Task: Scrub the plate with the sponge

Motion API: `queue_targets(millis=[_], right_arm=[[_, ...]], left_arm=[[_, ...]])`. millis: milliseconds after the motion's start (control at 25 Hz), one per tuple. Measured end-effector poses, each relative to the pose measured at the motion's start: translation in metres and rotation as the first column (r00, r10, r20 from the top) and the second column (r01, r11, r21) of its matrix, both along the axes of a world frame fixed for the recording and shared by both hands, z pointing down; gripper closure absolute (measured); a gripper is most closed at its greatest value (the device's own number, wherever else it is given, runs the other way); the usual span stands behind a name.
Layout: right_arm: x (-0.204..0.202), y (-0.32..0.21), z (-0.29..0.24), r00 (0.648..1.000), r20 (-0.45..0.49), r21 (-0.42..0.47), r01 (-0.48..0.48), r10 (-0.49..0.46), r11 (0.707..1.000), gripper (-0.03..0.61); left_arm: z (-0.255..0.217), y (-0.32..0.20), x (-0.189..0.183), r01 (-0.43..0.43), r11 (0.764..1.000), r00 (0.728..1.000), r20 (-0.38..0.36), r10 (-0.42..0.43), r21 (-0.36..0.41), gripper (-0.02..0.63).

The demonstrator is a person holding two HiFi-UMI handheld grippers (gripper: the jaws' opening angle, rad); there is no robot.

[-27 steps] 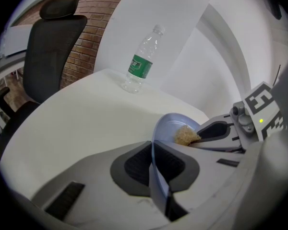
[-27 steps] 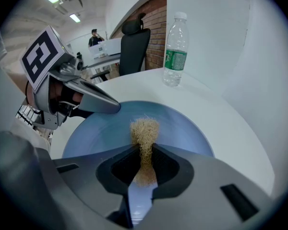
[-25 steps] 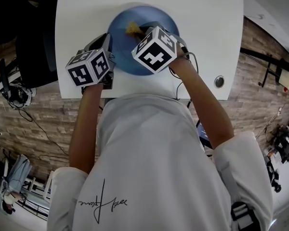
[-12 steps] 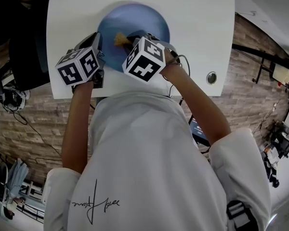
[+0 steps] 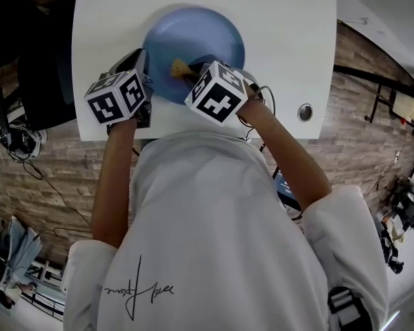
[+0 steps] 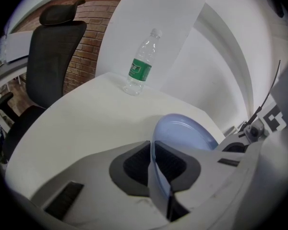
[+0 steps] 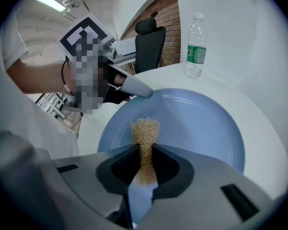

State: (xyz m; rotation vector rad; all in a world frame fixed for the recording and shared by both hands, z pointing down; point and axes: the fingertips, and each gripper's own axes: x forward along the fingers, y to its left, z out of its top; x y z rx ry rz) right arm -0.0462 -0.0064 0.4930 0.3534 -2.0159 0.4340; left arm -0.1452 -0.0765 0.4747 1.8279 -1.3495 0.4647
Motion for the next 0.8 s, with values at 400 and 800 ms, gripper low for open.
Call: queue_targets(millis=[400, 800], right_arm=[[0.008, 0.011, -0.013, 0.999, 0.043, -0.039, -0.022, 0.024, 0.999, 0.531], [0.022, 0.011, -0.044, 0.996, 0.085, 0.043, -0.043, 0.040, 0.998, 0.531]], left_arm=[[-0.019, 0.010, -0.001, 0.037, 0.999, 0.999, -0.035, -0.036, 0.034, 0.569], [-0.053, 0.028, 0.010, 0.017, 0.995, 0.999, -0.030, -0.014, 0.101, 0.569]])
